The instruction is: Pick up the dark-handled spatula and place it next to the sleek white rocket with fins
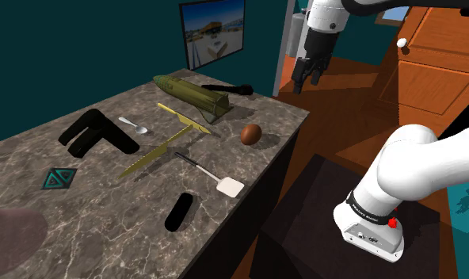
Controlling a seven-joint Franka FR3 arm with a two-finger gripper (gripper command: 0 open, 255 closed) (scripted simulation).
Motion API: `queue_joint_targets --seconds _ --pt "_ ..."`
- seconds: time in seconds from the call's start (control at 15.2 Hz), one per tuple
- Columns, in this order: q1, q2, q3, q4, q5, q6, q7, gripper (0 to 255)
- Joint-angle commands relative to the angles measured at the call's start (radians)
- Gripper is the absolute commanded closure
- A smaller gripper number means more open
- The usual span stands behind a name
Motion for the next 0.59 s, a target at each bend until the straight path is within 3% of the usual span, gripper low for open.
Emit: queue_joint_targets --seconds 0.0,0.53 --pt "0.000 0.000 0.000 0.000 0.000 0.000 0.000 0" --pt "0.066 0.156 0.120 -0.041 0.069 0.207 0.090 0"
